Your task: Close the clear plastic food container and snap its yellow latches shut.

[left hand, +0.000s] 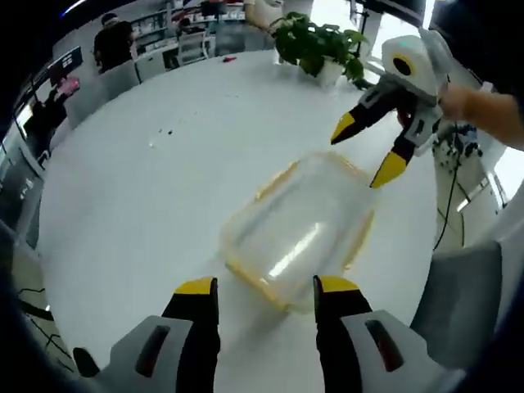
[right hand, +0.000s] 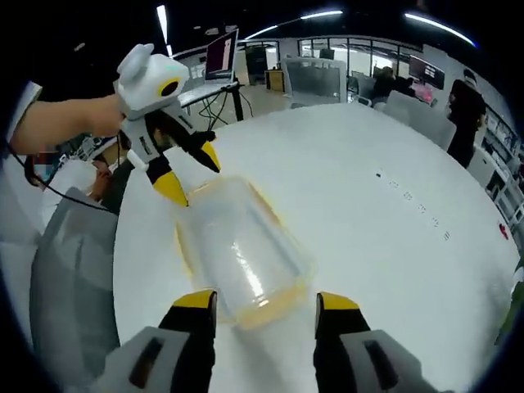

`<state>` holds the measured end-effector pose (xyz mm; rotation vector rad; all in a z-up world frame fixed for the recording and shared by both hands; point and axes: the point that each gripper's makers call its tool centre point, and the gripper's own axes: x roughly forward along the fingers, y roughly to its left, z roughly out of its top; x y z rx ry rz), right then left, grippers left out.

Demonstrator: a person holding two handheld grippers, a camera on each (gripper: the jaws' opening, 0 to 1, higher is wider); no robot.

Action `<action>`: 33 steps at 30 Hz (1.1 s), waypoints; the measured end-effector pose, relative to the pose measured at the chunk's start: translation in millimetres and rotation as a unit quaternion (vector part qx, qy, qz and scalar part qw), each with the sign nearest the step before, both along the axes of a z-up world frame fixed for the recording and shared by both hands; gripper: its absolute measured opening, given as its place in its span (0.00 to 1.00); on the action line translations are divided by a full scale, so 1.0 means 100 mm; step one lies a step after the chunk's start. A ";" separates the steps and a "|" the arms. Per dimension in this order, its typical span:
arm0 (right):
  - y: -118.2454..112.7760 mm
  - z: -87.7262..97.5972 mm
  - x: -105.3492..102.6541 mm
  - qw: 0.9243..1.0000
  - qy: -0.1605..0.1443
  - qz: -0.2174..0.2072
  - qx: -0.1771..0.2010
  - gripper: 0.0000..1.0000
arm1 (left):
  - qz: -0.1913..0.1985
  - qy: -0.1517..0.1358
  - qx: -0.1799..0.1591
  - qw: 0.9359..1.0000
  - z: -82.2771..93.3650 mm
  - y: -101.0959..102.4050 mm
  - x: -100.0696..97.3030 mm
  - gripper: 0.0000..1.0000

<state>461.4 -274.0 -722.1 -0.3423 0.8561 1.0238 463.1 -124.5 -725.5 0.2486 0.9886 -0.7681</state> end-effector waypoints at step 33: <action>0.09 -0.18 -0.03 0.976 0.132 -0.156 0.077 0.42 | 0.134 0.073 -0.097 0.983 -0.12 -0.13 -0.05 0.40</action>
